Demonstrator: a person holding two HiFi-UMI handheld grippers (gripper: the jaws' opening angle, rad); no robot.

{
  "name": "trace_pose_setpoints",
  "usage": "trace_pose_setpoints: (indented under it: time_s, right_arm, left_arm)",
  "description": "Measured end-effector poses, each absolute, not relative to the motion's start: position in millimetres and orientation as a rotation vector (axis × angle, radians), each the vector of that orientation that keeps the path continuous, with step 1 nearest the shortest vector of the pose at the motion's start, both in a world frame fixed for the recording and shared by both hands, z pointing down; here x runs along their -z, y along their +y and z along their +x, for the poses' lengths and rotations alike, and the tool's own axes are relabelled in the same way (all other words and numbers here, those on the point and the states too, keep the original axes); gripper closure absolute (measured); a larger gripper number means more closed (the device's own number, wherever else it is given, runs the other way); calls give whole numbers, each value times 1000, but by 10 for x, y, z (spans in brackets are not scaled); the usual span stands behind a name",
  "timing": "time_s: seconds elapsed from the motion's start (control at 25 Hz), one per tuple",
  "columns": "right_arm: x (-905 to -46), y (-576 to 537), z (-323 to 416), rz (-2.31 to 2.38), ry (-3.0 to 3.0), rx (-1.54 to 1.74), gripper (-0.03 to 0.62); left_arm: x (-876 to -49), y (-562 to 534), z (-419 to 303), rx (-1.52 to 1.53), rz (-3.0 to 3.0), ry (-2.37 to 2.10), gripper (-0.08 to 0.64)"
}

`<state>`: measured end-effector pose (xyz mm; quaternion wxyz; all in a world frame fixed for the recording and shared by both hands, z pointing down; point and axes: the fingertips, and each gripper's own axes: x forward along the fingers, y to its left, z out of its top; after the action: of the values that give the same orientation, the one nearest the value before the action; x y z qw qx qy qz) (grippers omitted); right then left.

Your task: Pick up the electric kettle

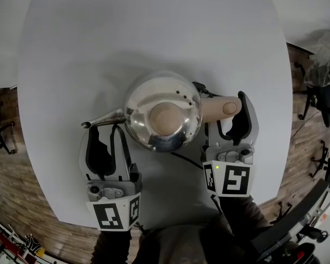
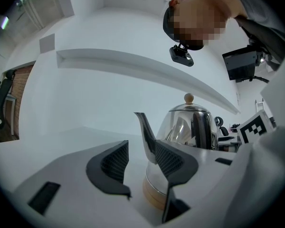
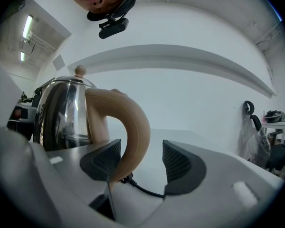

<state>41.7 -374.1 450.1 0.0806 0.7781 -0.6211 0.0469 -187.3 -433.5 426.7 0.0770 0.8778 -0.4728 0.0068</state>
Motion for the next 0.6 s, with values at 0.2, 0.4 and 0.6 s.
trace_pose_setpoints:
  time_s: [0.2, 0.4, 0.6]
  right_arm:
    - [-4425, -3830, 437, 2322, -1868, -100, 350]
    - [-4371, -3851, 463, 2315, -1872, -76, 350]
    - [-4355, -3881, 455, 2305, -1883, -65, 350]
  left_arm:
    - [-4136, -4392, -1840, 31, 2672, -1386, 405]
    - [-4006, -4432, -1767, 65, 2718, -1360, 405]
    - [-3961, -4503, -1722, 84, 2742, -1341, 405]
